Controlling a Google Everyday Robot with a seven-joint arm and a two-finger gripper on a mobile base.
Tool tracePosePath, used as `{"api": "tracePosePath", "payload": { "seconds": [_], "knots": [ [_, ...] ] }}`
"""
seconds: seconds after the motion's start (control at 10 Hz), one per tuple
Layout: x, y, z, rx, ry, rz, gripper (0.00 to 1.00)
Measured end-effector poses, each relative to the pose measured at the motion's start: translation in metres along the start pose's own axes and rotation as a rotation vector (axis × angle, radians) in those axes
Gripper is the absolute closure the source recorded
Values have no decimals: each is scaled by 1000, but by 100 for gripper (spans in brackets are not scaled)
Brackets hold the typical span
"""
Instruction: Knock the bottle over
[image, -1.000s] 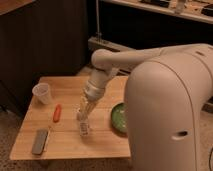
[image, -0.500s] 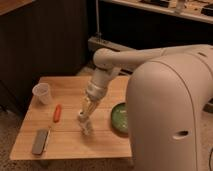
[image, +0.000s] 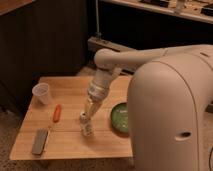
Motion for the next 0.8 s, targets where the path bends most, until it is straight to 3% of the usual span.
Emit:
{"api": "tracePosePath", "payload": {
  "seconds": [0.3,0.4,0.5,0.7,0.8],
  "knots": [
    [10,15,6,50,12,22,98],
    [18,19,13,68,7,10,100],
    [27,20,16,90,7,-17,99],
    [44,19,18,150,10,-76,82],
    [48,11,18,145,7,-80,73]
  ]
}}
